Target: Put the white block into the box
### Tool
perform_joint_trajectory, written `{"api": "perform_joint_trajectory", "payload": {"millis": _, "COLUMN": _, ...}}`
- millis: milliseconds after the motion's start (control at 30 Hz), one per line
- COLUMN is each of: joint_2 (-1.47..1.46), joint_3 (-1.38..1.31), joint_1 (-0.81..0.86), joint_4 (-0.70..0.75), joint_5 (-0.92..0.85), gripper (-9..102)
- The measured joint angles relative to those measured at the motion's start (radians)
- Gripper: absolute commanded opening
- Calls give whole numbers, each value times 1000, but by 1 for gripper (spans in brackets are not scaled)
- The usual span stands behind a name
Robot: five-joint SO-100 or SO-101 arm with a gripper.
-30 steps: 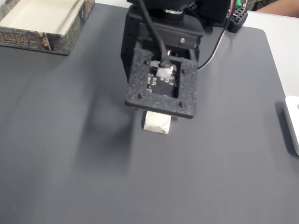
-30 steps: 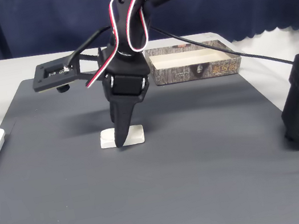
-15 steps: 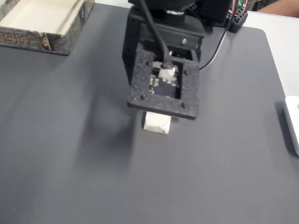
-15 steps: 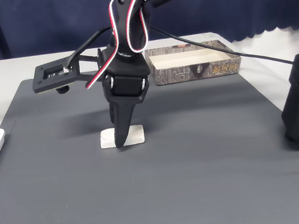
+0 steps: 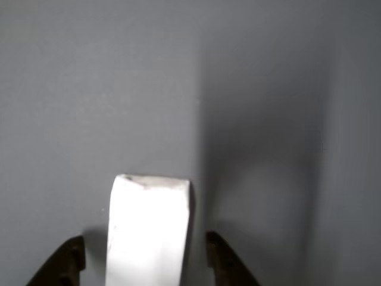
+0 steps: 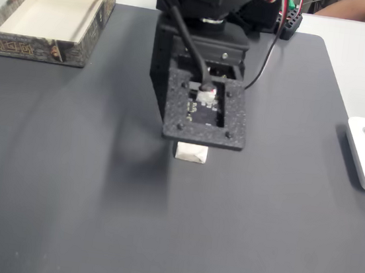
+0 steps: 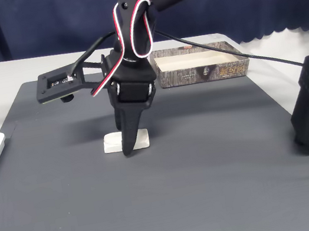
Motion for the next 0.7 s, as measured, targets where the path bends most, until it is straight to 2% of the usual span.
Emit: {"api": "perform_joint_trajectory", "payload": {"millis": 700, "joint_2": -17, "joint_3": 0, "joint_1": -2, "joint_4": 11, "joint_5": 0, "gripper": 25}}
